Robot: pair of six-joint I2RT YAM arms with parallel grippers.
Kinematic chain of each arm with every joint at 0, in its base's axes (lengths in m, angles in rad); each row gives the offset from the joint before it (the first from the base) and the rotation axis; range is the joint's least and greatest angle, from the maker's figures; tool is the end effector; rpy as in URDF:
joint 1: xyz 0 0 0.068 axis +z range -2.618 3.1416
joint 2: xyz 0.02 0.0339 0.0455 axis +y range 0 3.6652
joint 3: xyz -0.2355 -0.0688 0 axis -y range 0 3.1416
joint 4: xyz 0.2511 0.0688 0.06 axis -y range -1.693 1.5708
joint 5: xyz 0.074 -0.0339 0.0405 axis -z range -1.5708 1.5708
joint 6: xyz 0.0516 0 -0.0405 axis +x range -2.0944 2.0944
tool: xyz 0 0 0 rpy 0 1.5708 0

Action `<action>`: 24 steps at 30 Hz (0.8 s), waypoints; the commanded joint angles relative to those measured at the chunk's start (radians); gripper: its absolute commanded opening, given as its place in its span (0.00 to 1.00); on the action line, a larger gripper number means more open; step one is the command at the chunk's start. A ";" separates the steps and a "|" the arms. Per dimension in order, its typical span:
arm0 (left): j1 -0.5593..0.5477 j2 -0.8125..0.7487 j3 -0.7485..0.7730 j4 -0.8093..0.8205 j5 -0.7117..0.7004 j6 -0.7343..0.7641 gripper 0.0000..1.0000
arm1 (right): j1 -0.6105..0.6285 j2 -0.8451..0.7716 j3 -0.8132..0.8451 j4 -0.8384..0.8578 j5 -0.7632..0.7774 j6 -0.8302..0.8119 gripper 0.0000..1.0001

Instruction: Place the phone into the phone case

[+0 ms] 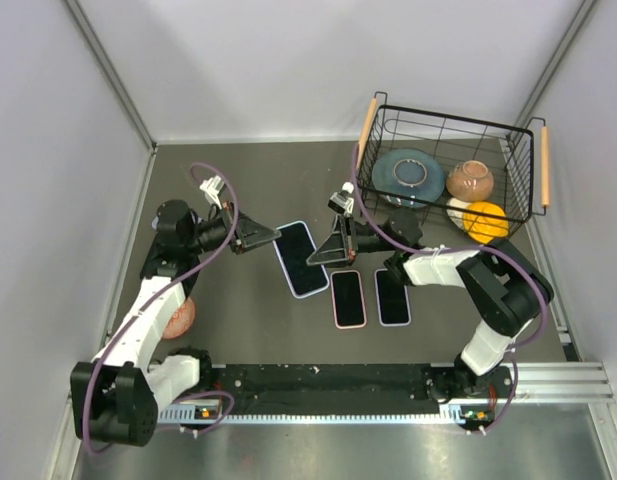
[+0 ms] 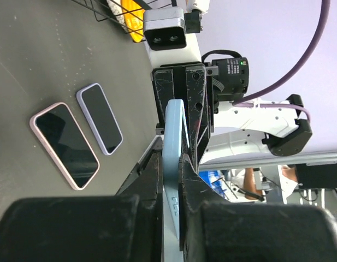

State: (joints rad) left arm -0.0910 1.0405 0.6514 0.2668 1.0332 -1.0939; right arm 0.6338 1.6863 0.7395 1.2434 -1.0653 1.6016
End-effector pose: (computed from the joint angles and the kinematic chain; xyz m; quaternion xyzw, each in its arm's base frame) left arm 0.2506 -0.0674 0.2647 -0.0261 0.7284 -0.6286 0.2713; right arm 0.2450 0.2361 0.2076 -0.1229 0.6435 0.7548 0.0315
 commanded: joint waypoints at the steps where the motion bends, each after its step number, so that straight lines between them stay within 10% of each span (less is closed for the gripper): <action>1: 0.000 -0.020 0.079 -0.241 -0.049 0.246 0.01 | 0.000 -0.040 0.008 0.341 0.036 0.020 0.06; 4: 0.000 0.000 0.076 -0.176 -0.003 0.160 0.45 | -0.002 -0.071 0.000 0.271 0.064 -0.027 0.03; 7: 0.000 -0.028 0.054 -0.156 0.014 0.140 0.60 | -0.002 -0.097 0.015 0.162 0.096 -0.092 0.01; 24: -0.141 -0.112 -0.130 0.018 -0.019 0.011 0.52 | 0.000 -0.050 0.037 0.110 0.238 -0.120 0.01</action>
State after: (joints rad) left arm -0.2008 0.9150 0.5339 0.2344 1.0080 -1.0821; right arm 0.6365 1.6474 0.7338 1.2152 -0.9310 1.4776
